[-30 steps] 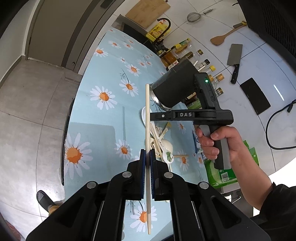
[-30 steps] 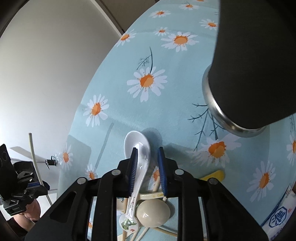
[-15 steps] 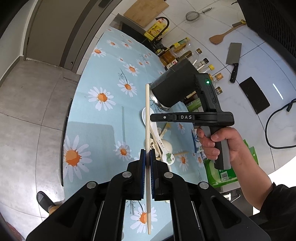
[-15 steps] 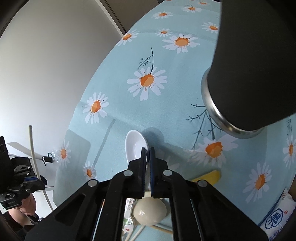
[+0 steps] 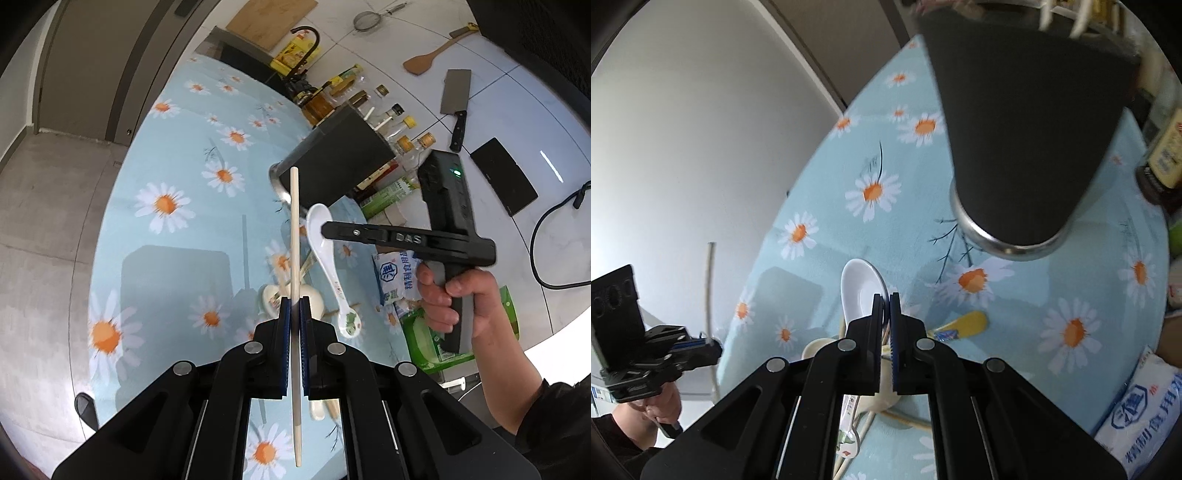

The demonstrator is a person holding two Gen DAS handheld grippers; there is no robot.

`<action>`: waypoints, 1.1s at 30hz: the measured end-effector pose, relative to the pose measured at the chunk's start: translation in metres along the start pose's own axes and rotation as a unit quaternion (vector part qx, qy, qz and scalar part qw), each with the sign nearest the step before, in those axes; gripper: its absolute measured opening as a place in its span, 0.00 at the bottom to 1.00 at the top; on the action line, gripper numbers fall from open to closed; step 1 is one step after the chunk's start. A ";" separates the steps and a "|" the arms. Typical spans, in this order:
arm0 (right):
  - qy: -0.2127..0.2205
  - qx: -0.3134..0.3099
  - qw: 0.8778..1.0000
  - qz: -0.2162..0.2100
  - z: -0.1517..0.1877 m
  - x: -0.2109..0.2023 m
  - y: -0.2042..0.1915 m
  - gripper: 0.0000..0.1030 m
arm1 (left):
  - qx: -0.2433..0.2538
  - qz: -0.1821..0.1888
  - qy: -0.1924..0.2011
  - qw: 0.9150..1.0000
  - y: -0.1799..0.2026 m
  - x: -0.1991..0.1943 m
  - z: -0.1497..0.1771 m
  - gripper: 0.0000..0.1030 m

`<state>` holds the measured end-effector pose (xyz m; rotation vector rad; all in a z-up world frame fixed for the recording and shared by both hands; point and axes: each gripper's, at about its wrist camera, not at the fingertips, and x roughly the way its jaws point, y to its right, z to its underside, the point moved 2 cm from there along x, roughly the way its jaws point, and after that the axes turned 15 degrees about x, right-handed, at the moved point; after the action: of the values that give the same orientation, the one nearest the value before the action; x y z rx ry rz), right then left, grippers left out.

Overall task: Organize utensils
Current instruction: 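Carry the chopstick and white spoon over the black holder with both tools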

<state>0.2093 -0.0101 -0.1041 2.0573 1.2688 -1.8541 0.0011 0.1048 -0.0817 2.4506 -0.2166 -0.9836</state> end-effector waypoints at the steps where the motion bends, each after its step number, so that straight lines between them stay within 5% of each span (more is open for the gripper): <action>1: 0.009 0.002 1.000 -0.005 0.001 -0.008 0.002 0.04 | 0.004 0.001 0.002 1.000 0.002 0.002 -0.003 0.03; 17: 0.193 0.036 0.976 -0.092 -0.005 -0.125 0.022 0.04 | 0.072 0.002 0.082 0.994 0.041 0.020 -0.092 0.03; 33: 0.331 0.051 0.937 -0.104 -0.070 -0.183 0.027 0.04 | 0.122 -0.005 0.197 0.973 0.067 0.031 -0.211 0.03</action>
<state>0.2960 -0.0802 0.0591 2.8439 1.5966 -1.3386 0.1702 0.1169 0.0641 2.8102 -0.1978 -0.4753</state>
